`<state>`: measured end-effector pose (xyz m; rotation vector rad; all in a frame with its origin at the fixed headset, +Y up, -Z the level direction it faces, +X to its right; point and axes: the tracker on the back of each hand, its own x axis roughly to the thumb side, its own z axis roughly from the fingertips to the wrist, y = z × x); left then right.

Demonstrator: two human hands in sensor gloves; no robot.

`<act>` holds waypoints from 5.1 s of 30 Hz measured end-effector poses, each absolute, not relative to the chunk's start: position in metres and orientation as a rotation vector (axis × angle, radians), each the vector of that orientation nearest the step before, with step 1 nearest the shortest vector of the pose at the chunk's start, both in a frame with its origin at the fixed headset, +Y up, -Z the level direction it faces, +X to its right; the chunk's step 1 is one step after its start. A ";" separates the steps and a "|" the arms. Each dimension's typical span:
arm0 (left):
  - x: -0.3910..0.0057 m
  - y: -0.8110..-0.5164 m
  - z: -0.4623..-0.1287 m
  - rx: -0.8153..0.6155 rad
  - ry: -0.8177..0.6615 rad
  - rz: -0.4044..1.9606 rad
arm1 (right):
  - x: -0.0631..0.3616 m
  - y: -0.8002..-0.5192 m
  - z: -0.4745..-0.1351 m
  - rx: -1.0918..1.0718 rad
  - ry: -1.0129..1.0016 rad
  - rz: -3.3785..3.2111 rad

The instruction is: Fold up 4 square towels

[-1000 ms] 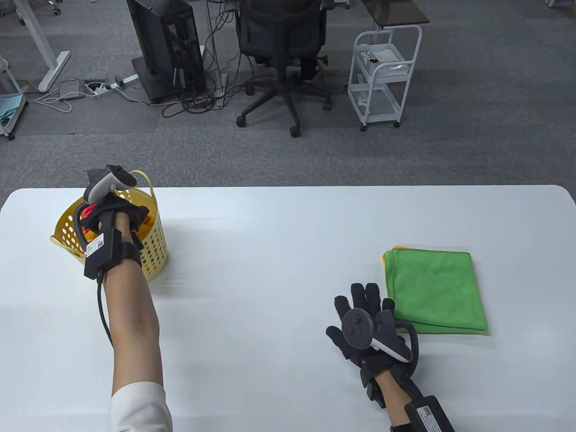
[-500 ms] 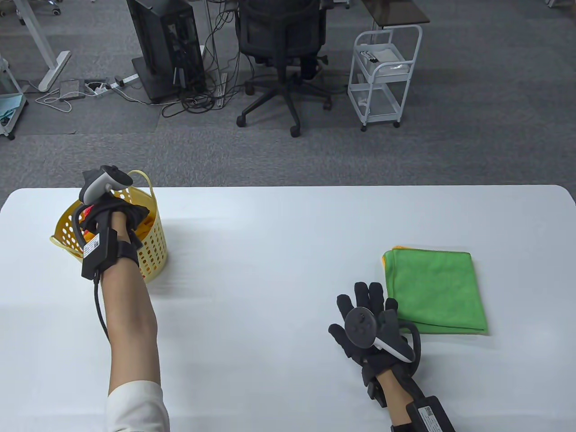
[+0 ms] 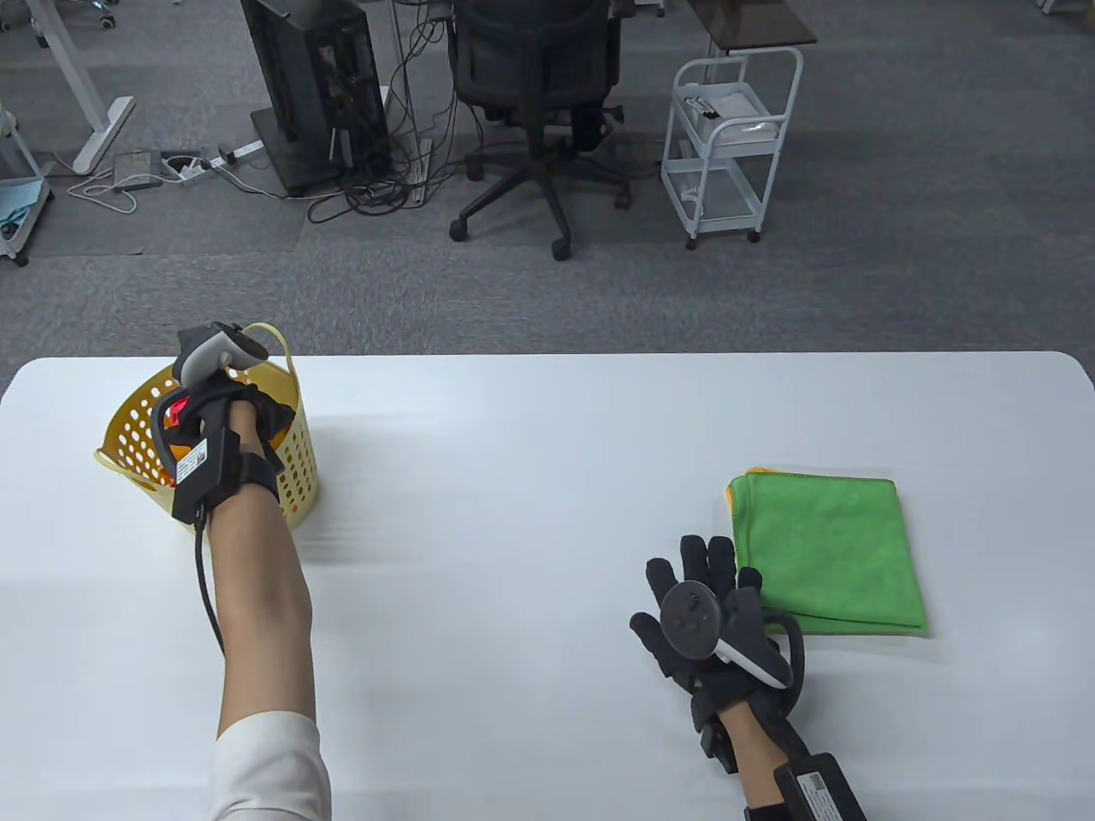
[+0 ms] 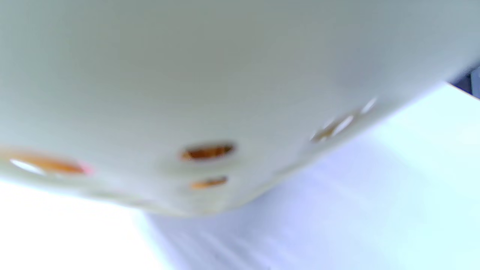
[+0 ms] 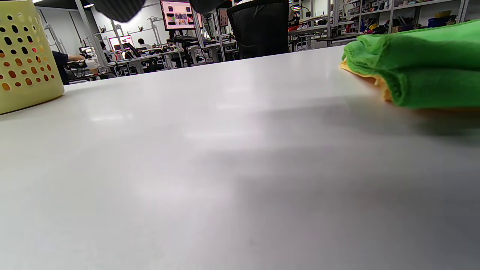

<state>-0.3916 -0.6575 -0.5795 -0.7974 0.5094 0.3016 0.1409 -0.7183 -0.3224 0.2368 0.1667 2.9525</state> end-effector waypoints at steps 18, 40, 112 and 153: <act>-0.404 -0.624 -0.560 -0.609 0.450 0.436 | 0.142 -0.717 -0.323 0.245 0.135 2.952; -0.399 -0.532 -0.486 -0.105 0.184 0.693 | 0.137 -0.716 -0.320 0.303 0.083 2.948; -0.202 -0.609 -0.434 -0.239 -0.436 0.720 | 0.138 -0.705 -0.308 0.301 0.058 2.942; -0.257 -0.687 -0.456 -0.268 -0.174 0.430 | 0.141 -0.704 -0.311 0.269 0.070 2.944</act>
